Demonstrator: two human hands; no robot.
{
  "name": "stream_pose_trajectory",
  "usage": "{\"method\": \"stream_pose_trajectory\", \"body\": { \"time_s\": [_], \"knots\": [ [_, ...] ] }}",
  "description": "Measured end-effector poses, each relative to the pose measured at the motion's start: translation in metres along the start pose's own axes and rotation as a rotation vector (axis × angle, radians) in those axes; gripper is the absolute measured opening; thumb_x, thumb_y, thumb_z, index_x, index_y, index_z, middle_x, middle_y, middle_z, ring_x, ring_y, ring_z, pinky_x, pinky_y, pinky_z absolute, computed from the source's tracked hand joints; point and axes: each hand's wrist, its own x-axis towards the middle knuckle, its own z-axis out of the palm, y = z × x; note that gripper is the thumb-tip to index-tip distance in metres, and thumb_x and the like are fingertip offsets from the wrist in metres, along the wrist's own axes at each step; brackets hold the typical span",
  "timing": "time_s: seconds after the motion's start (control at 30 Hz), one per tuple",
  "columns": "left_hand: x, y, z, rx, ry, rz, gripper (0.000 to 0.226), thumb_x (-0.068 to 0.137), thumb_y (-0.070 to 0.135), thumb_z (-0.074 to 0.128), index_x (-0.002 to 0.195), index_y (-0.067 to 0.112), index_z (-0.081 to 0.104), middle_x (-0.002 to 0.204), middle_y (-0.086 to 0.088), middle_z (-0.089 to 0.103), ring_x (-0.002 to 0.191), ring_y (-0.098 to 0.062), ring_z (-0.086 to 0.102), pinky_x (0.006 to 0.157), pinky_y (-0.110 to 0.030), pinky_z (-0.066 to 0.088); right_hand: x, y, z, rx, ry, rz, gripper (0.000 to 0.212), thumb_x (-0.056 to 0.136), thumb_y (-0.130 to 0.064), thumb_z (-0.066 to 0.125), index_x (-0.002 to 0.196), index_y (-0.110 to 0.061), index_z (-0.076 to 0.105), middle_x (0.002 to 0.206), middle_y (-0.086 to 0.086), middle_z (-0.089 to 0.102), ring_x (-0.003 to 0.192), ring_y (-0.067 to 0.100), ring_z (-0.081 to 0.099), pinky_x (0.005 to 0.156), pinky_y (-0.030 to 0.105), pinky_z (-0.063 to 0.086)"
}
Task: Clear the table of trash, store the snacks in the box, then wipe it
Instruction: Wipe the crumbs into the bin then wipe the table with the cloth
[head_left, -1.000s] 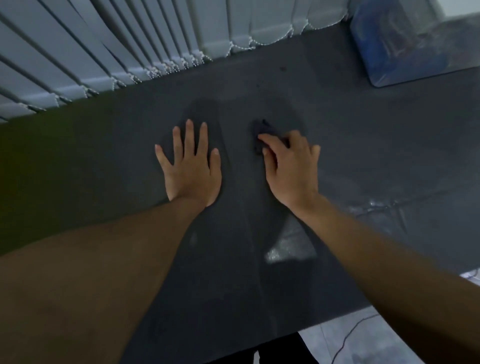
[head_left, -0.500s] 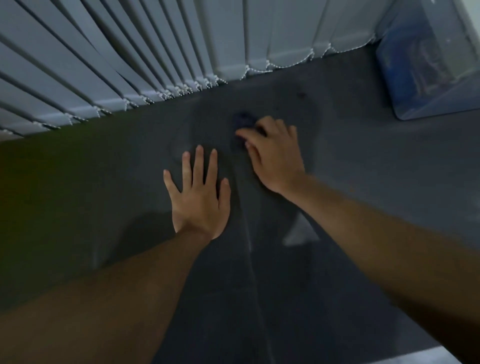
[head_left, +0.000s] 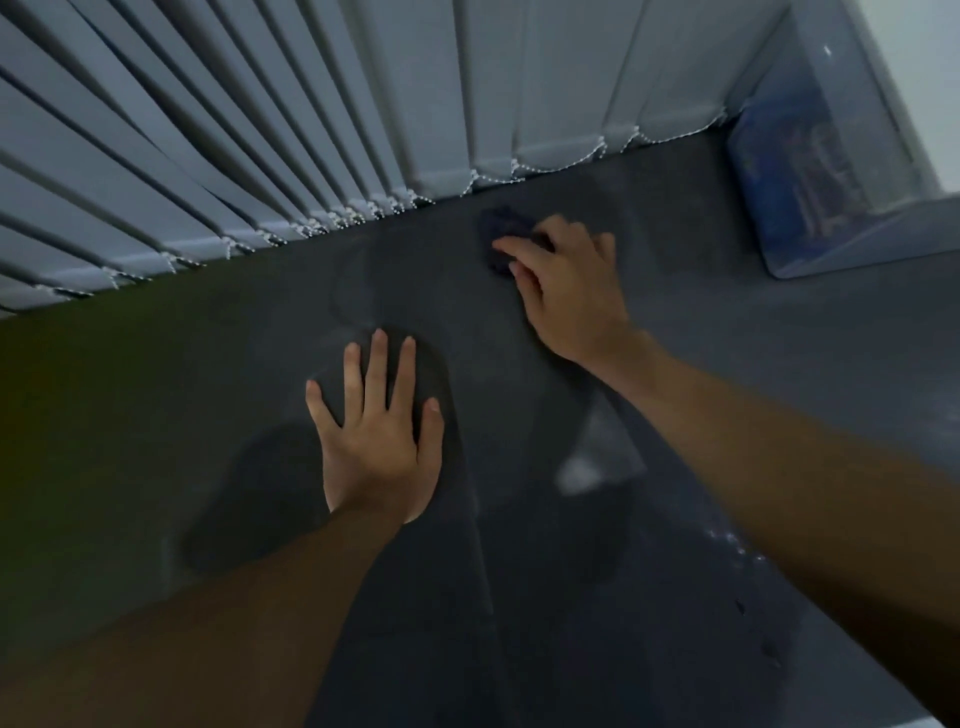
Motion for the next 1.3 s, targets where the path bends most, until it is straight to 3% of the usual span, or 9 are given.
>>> {"method": "stream_pose_trajectory", "body": {
  "time_s": [0.17,0.37,0.57,0.63,0.8,0.97,1.13,1.2,1.3],
  "knots": [
    [0.001,0.000,0.001,0.027,-0.010,-0.002,0.065,0.100,0.049,0.008,0.161,0.028,0.000,0.169,0.002,-0.003,0.156,-0.023,-0.003,0.120,-0.062,0.006,0.022,0.037,-0.009,-0.050,0.120,0.572,0.034,0.100,-0.032,0.045,0.133,-0.034,0.056,0.123,0.009,0.053,0.112,0.031,0.050,0.093,0.045,0.031],
    [0.001,-0.002,0.003,0.020,-0.002,0.001,0.065,0.101,0.048,0.012,0.162,0.027,0.004,0.169,0.001,0.002,0.156,-0.024,0.002,0.119,-0.063,0.009,0.000,0.025,-0.007,-0.025,0.061,0.180,0.032,0.097,-0.032,0.050,0.126,-0.035,0.063,0.111,0.002,0.058,0.100,0.026,0.055,0.081,0.039,0.025],
    [0.001,-0.002,0.003,0.000,-0.003,0.013,0.064,0.101,0.047,0.013,0.161,0.027,0.001,0.169,0.001,0.001,0.156,-0.024,0.000,0.119,-0.064,0.008,0.037,0.065,-0.023,-0.025,0.166,0.866,0.036,0.100,-0.030,0.046,0.135,-0.037,0.053,0.134,0.008,0.048,0.126,0.027,0.044,0.098,0.045,0.027],
    [0.001,-0.003,0.002,-0.002,-0.009,0.010,0.064,0.101,0.048,0.010,0.161,0.028,-0.001,0.169,0.001,-0.001,0.156,-0.024,-0.002,0.120,-0.064,0.007,0.036,0.040,-0.019,0.007,0.115,0.750,0.034,0.099,-0.030,0.047,0.131,-0.035,0.056,0.131,0.007,0.050,0.122,0.029,0.047,0.097,0.045,0.030],
    [0.000,-0.002,0.000,-0.008,-0.012,0.012,0.065,0.100,0.047,0.013,0.161,0.026,0.006,0.170,-0.001,0.003,0.156,-0.026,0.001,0.119,-0.065,0.008,0.009,0.005,-0.002,-0.005,-0.016,0.117,0.032,0.095,-0.032,0.051,0.124,-0.035,0.064,0.111,0.003,0.057,0.101,0.028,0.054,0.082,0.041,0.028],
    [0.001,-0.001,0.000,-0.004,-0.011,0.016,0.066,0.100,0.047,0.012,0.161,0.025,0.005,0.170,-0.001,0.003,0.156,-0.026,0.000,0.119,-0.064,0.007,0.022,-0.023,0.003,-0.001,0.071,0.588,0.034,0.097,-0.032,0.049,0.129,-0.037,0.059,0.122,0.004,0.053,0.110,0.029,0.050,0.088,0.044,0.031],
    [0.001,-0.003,0.001,-0.004,-0.013,0.022,0.067,0.100,0.047,0.013,0.161,0.020,0.005,0.169,-0.002,0.005,0.156,-0.027,0.002,0.118,-0.065,0.008,0.009,-0.079,0.016,0.127,-0.132,-0.100,0.028,0.093,-0.028,0.055,0.118,-0.033,0.068,0.111,0.005,0.058,0.100,0.029,0.054,0.083,0.044,0.032],
    [0.001,-0.003,0.001,-0.015,-0.012,0.028,0.068,0.100,0.047,0.014,0.161,0.018,0.005,0.169,-0.002,0.005,0.156,-0.027,0.002,0.119,-0.065,0.007,0.018,-0.067,0.014,0.049,-0.099,-0.019,0.030,0.094,-0.029,0.054,0.120,-0.035,0.067,0.113,0.005,0.058,0.103,0.030,0.053,0.084,0.044,0.029],
    [0.001,-0.003,0.001,-0.042,-0.014,0.033,0.070,0.099,0.047,0.013,0.161,0.017,0.002,0.169,-0.001,0.000,0.156,-0.026,0.000,0.119,-0.065,0.004,0.016,-0.060,0.016,0.033,0.018,0.394,0.033,0.099,-0.032,0.047,0.128,-0.039,0.061,0.119,0.003,0.055,0.107,0.029,0.050,0.085,0.043,0.028]
  ]
}}
